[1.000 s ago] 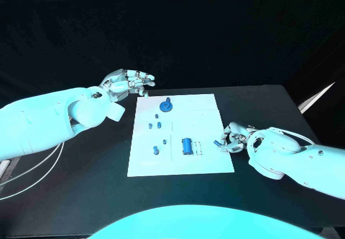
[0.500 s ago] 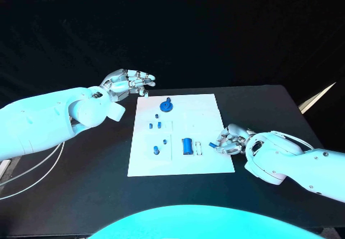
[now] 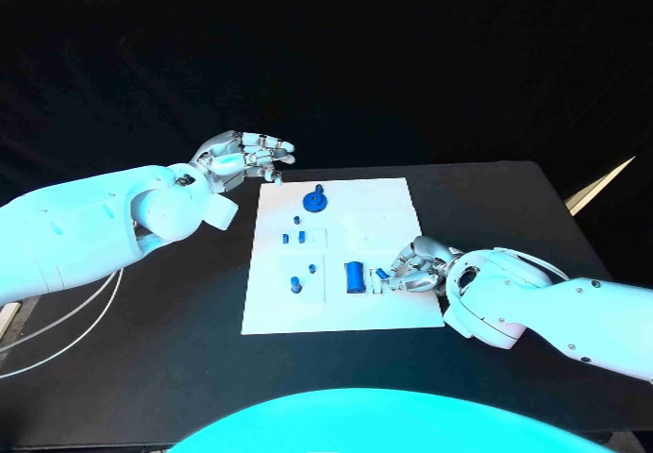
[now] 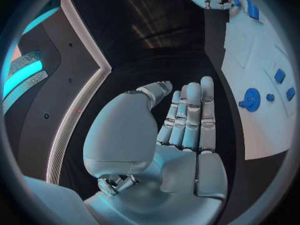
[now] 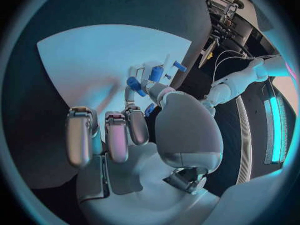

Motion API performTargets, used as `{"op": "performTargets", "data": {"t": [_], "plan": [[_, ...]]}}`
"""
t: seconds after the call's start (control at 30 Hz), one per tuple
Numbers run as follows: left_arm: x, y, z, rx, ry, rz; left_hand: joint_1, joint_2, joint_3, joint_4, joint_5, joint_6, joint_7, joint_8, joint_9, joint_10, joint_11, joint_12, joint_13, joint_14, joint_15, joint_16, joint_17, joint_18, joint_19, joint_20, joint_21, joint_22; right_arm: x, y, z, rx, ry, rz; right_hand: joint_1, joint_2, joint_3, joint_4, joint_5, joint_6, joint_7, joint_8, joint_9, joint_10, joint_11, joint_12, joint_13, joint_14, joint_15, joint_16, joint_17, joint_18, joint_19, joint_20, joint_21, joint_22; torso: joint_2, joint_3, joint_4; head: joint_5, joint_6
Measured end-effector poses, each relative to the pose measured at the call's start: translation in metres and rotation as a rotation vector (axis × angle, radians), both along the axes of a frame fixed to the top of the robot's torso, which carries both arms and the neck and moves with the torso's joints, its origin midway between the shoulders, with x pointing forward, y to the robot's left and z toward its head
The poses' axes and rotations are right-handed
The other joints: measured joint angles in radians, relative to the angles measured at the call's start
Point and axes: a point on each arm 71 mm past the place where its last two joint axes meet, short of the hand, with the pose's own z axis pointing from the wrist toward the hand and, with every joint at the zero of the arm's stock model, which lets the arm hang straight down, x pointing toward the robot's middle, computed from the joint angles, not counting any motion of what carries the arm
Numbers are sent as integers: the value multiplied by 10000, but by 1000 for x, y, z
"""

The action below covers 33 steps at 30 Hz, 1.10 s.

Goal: Assemble the parts on the task board

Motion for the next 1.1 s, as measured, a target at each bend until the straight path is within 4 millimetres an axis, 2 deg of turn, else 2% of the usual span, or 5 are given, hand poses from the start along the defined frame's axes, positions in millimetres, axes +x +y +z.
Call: {"op": "performTargets", "data": {"t": [0.07, 0.13, 0.33, 0.37, 1.1], "plan": [[0, 0, 0, 0, 0, -1, 0, 0, 0, 0, 0, 0, 0, 0, 0, 0, 0, 0, 0, 0, 0, 0, 0, 0, 1, 2, 0, -1, 1, 2, -1, 27, 18, -54, -270, -129, 118, 118, -78, 17, -17, 15, 93, 0, 0, 0, 0, 0, 0, 0, 0, 0, 0, 0, 25, 0, 1, 0, 2, 8, 0], [0, 0, 0, -1, 1, -3, 0, 0, 0, 0, 0, 0, 0, 0, 0, 0, 0, 0, 0, 0, 0, 0, 0, 0, 0, 1, 0, 0, 2, 4, -1, 49, 16, -136, -564, 17, 124, 125, -135, 30, -29, 15, 93, 0, 0, 0, 0, 0, 0, 0, 0, 0, 0, 0, 19, 0, 2, 0, 5, 14, 0], [0, 0, 0, 5, 17, -12, 0, 0, 0, 0, 0, 0, 0, 0, 0, 0, 0, 0, 0, 0, 0, 0, 0, 0, 1, 1, 0, 0, 4, 6, -4, -36, 134, -212, -629, 56, 224, 227, -212, 32, -30, 14, 92, 0, 0, 0, 0, 0, 0, 0, 0, 0, 0, 0, 19, 0, 6, 0, 17, 24, 0], [0, 0, 0, 6, 19, -13, 0, 0, 0, 0, 0, 0, 0, 0, 0, 0, 0, 0, 0, 0, 0, 0, 0, -1, 0, 1, 0, -1, 5, 6, -5, -73, 179, -206, -831, -146, 262, 265, -212, 48, -47, 15, 141, 0, 0, 1, 0, 0, 0, 0, 0, 0, 0, 0, 19, 0, 6, -1, 16, 27, 0], [0, 0, 0, 23, 65, -34, 0, 0, 0, 0, 0, 0, 0, 0, 1, 0, 0, 0, 1, 0, 0, 0, 0, -1, 2, 1, 0, -1, 6, 10, -9, -278, 506, -50, -829, -141, 262, 265, -212, 66, -63, 16, 183, 0, 0, 1, 0, 0, 0, 0, 0, 0, 0, 0, 19, 0, -4, -5, 0, 96, 0]]}}
